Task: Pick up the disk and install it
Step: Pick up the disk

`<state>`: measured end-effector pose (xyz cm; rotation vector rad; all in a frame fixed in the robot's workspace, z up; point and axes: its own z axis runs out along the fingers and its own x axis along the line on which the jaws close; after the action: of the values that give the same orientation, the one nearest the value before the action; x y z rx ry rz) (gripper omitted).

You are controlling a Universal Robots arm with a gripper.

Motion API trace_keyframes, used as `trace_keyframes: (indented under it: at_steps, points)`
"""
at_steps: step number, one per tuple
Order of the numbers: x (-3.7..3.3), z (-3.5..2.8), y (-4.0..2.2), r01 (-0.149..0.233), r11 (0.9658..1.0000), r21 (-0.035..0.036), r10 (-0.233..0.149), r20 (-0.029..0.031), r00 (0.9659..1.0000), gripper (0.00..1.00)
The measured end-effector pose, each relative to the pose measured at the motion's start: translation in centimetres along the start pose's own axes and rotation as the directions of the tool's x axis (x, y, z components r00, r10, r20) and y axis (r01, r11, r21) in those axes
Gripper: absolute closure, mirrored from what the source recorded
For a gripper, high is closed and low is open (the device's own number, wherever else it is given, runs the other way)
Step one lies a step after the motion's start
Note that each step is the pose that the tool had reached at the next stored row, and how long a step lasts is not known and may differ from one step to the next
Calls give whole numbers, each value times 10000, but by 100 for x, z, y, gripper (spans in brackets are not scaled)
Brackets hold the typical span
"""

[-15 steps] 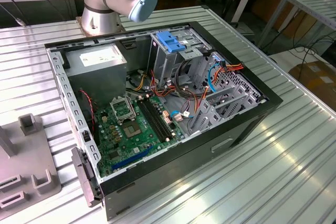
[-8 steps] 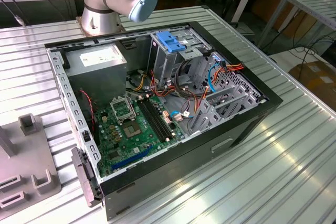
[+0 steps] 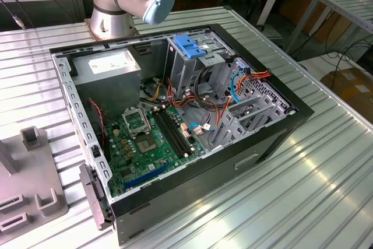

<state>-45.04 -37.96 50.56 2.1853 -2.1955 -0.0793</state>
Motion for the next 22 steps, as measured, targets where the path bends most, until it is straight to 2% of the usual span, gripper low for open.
trace_keyframes:
  at_steps: [6,14,22]
  points:
    - [0,-81,2,0,10000,-15,0,0,10000,63]
    - [-1,-84,0,-1,10000,-17,1,-6,10000,63]
    - [-1,-91,-115,0,10000,-16,0,-5,10000,63]
